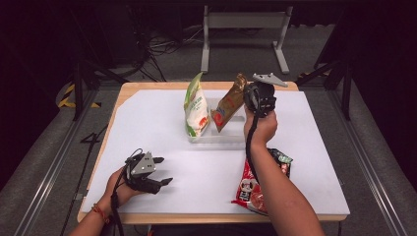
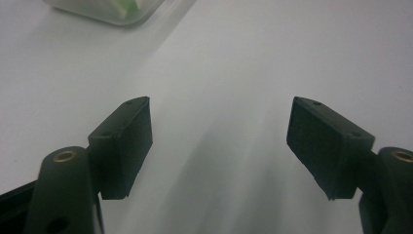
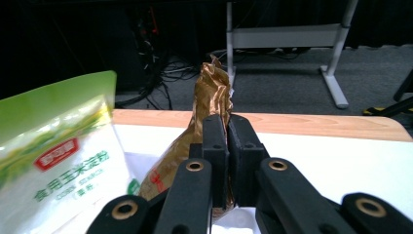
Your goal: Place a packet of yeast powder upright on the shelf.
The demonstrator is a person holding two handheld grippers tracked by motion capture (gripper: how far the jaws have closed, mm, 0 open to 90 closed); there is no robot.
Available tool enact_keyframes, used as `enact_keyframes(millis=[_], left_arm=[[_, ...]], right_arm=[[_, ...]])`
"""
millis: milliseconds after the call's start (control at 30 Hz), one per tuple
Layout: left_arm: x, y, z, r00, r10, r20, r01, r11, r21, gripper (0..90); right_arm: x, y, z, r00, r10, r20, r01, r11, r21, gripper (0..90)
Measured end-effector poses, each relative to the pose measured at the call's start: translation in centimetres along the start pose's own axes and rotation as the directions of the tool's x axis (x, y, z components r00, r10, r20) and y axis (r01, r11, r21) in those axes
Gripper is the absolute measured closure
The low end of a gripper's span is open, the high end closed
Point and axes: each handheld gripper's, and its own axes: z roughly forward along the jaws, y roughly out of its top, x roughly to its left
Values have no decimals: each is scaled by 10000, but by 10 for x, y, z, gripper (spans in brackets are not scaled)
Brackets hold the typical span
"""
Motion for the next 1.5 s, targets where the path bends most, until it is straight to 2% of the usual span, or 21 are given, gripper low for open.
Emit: enact_keyframes(millis=[100, 167, 267, 433, 500, 533, 567, 600, 633, 700, 767, 933, 1067, 1167, 1233, 1267, 1333, 1400, 1467, 1500], left_arm=[[0, 0, -1, 10000, 21, 9, -21, 10000, -5, 257], [0, 0, -1, 10000, 24, 2, -24, 10000, -1, 257], [0, 0, -1, 10000, 26, -16, -26, 10000, -41, 257], [1, 0, -2, 10000, -37, 8, 38, 9998, -171, 260], [0, 2, -2, 9999, -106, 26, 107, 9997, -233, 260], [0, 3, -1, 10000, -73, 31, 74, 9997, -218, 259], [0, 3, 0, 10000, -43, 55, 43, 9998, -173, 258], [-1, 4, 1, 10000, 32, 46, -32, 9999, -112, 258], [-1, 4, 1, 9999, 89, 56, -89, 9999, -74, 258], [-2, 4, 2, 9999, 94, 91, -94, 9999, -49, 259], [-1, 3, 2, 9999, 47, 113, -46, 10000, -48, 259], [-1, 3, 2, 9999, 42, 99, -42, 10000, -52, 259], [0, 3, 3, 10000, 51, 69, -51, 10000, -20, 259], [-1, 3, 2, 10000, 36, 77, -35, 10000, -33, 259], [0, 3, 3, 9999, 66, 102, -66, 10000, 11, 260], [0, 3, 3, 9999, 29, 113, -29, 10000, 8, 261], [0, 3, 3, 9999, 52, 118, -52, 10000, 15, 262], [0, 3, 3, 9999, 57, 113, -57, 10000, 3, 264], [-1, 3, 3, 9999, 66, 108, -66, 10000, -6, 264], [-1, 3, 3, 9999, 63, 109, -64, 10000, 3, 265]], right_arm=[[7, -1, -2, 9997, -240, -72, 240, 9997, -53, 870], [10, -2, -2, 9989, -442, 128, 442, 9990, -55, 870], [10, -5, 0, 9984, -464, 331, 465, 9989, -39, 867], [-7, -10, 0, 9994, -83, 350, 77, 9998, 191, 865], [-11, -13, -1, 9990, -116, 440, 106, 9997, 232, 857], [-12, -15, -1, 9994, -113, 321, 104, 9996, 274, 825], [-12, -17, -2, 9997, -139, 214, 132, 9995, 303, 728], [-11, -19, -2, 9996, -251, 148, 245, 9990, 363, 669], [-10, -22, -2, 9990, -394, 206, 383, 9981, 480, 687], [-11, -28, -4, 9991, -416, 123, 411, 9984, 390, 720], [-14, -31, -4, 9996, -187, -219, 196, 9989, 417, 736], [-19, -29, -10, 9970, -97, -773, 111, 9998, 182, 811], [-14, -27, -10, 9969, -494, -605, 497, 9988, 26, 826], [-10, -26, -11, 9959, -576, -691, 569, 9983, -122, 826], [1, -23, -14, 9914, -1192, -532, 1176, 9925, -321, 827], [5, -23, -15, 9896, -1350, -495, 1331, 9903, -389, 829], [15, -22, -18, 9817, -1862, -407, 1838, 9813, -579, 830], [25, -23, -21, 9676, -2518, -194, 2499, 9657, -704, 834], [32, -26, -21, 9573, -2893, 12, 2884, 9539, -829, 836], [35, -27, -18, 9525, -3033, -277, 3014, 9518, -577, 837]])
